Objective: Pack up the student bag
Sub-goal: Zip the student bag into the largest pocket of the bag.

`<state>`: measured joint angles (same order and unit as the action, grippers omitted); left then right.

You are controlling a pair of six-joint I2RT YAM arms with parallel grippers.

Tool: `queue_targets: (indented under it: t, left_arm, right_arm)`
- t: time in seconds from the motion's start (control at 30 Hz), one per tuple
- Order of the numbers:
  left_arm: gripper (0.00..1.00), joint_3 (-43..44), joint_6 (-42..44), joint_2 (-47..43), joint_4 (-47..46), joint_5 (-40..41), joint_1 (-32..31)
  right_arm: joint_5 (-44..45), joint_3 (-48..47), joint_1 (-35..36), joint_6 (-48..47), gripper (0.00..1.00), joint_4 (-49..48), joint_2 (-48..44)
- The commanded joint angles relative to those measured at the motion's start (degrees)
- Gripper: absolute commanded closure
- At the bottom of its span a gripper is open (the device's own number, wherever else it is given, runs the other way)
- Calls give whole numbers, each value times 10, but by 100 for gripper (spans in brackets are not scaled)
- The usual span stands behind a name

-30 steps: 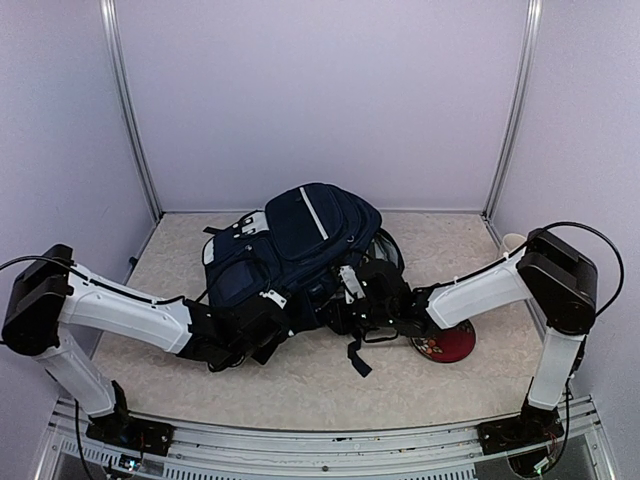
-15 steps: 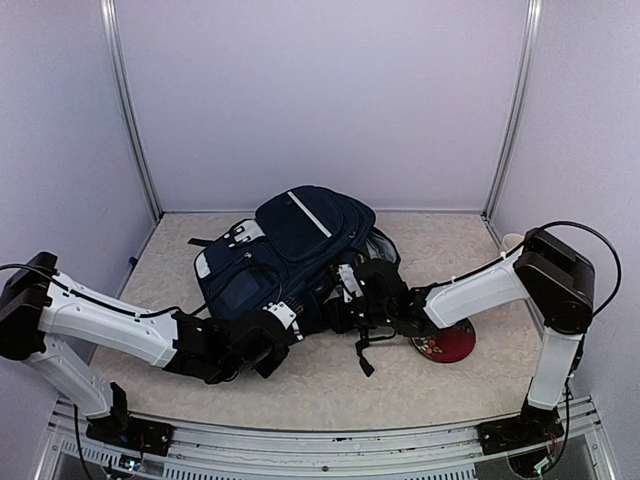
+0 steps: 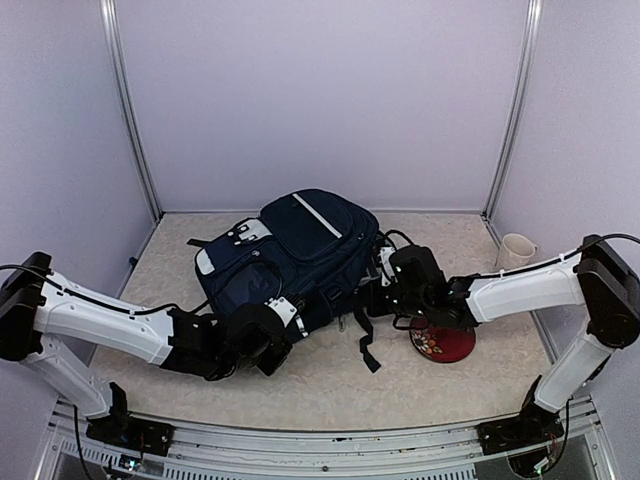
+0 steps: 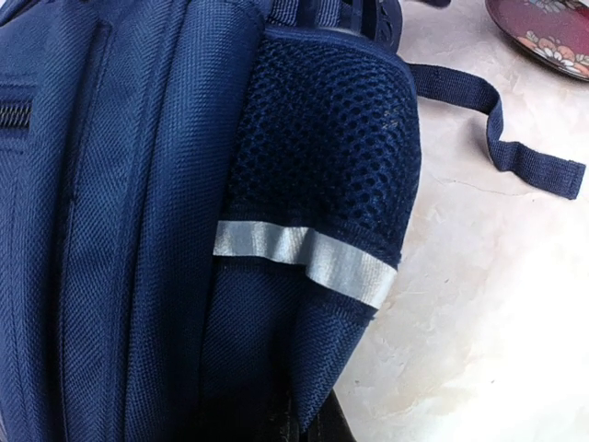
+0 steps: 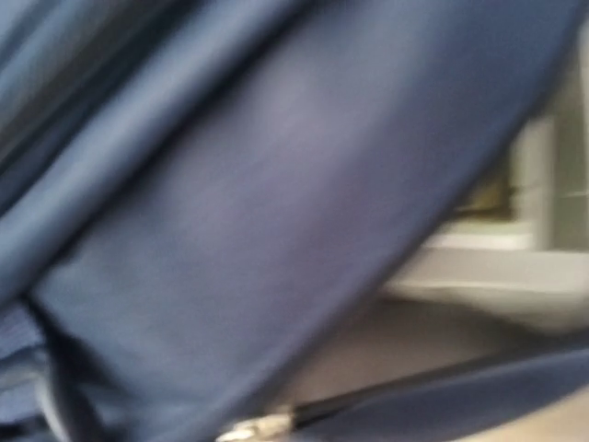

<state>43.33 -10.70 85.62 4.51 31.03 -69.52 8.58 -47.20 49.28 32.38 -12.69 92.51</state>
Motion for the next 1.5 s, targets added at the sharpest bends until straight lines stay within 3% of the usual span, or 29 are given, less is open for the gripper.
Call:
queue_targets:
  t: [0.0,0.13,0.43,0.6,0.77,0.9,1.07,1.33,1.47]
  left_arm:
    - [100,-1,-5,-18,-10,-9,-3]
    - [100,8,0,-9,-7,-8,-3]
    - [100,14,3,-5,-3,-9,-3]
    - [100,14,0,-5,1,-6,-3]
    - [100,11,0,-10,1,-5,-3]
    - [100,11,2,-9,2,-3,-3]
    - [100,10,3,-9,1,0,-4]
    - [100,3,-6,-19,11,11,1]
    - [100,-7,-12,-30,11,11,3]
  right_arm:
    - [1,28,-26,-83,82,38,-40]
    - [-81,44,-26,-131,70,30,-56]
    - [-106,36,-26,-166,53,4,-36]
    - [-126,-14,-28,-170,56,-4,15]
    - [-108,-33,-34,-145,66,-19,54]
    - [-93,-44,-35,-129,76,-13,75]
    - [-102,-46,-35,-117,99,-13,83]
    - [-82,-11,-58,-96,100,-2,41]
    - [-114,4,-63,-112,100,-18,19]
